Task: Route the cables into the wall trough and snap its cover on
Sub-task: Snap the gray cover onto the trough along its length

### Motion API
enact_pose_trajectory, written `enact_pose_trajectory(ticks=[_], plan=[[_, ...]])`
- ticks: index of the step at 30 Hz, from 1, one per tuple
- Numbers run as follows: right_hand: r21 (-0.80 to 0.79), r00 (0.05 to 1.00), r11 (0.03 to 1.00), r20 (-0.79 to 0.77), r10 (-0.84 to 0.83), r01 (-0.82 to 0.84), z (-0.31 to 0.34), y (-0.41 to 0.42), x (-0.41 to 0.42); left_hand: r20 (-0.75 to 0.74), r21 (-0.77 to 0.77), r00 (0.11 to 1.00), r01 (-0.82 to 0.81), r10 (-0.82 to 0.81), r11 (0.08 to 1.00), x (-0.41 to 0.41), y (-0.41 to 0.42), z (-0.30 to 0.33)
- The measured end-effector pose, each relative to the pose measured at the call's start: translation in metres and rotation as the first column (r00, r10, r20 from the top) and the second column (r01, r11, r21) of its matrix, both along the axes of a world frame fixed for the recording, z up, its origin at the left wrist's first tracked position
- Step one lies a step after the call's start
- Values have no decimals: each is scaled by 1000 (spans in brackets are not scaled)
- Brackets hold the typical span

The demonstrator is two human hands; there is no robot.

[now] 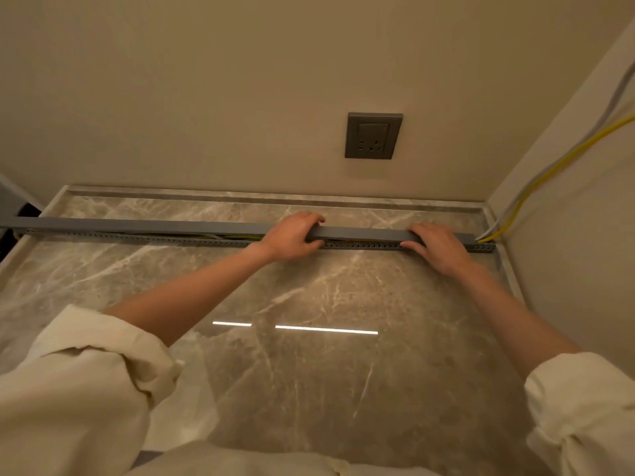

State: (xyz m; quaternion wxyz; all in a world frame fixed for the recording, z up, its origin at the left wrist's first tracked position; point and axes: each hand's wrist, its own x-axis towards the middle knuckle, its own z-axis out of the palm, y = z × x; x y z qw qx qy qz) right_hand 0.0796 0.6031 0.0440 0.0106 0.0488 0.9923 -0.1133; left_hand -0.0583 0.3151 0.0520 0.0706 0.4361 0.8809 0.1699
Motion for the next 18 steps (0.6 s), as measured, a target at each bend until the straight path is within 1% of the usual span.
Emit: enact_pose_trajectory(ticks=[4, 6, 8, 10, 11, 14, 15, 16, 18], plan=[[-14, 998, 999, -59, 35, -36, -8, 8, 7, 15, -68, 995, 98, -98, 993, 17, 56, 2], [-11, 996, 999, -83, 32, -33, -11, 15, 13, 16, -82, 994, 108, -107, 991, 23, 74, -3], [-9, 989, 1000, -149, -8, 7, -15, 23, 21, 14, -78, 994, 106, -105, 991, 26, 86, -8], [-44, 956, 992, -265, -128, 121, -20, 33, 33, 15, -68, 994, 112, -111, 991, 29, 98, -12], [-81, 921, 976, -324, -218, 202, -23, 38, 38, 15, -65, 993, 119, -118, 991, 31, 105, -14], [-255, 750, 869, -440, -494, 424, -29, 46, 52, 5, -74, 989, 145, -146, 987, 38, 129, -14], [-307, 702, 833, -449, -553, 460, -30, 47, 55, 2, -78, 988, 157, -157, 985, 41, 138, -14], [-338, 676, 809, -445, -587, 480, -32, 46, 58, 2, -78, 985, 170, -171, 982, 45, 147, -13], [-355, 669, 799, -438, -601, 485, -35, 41, 62, 1, -68, 982, 190, -191, 979, 52, 163, -12]])
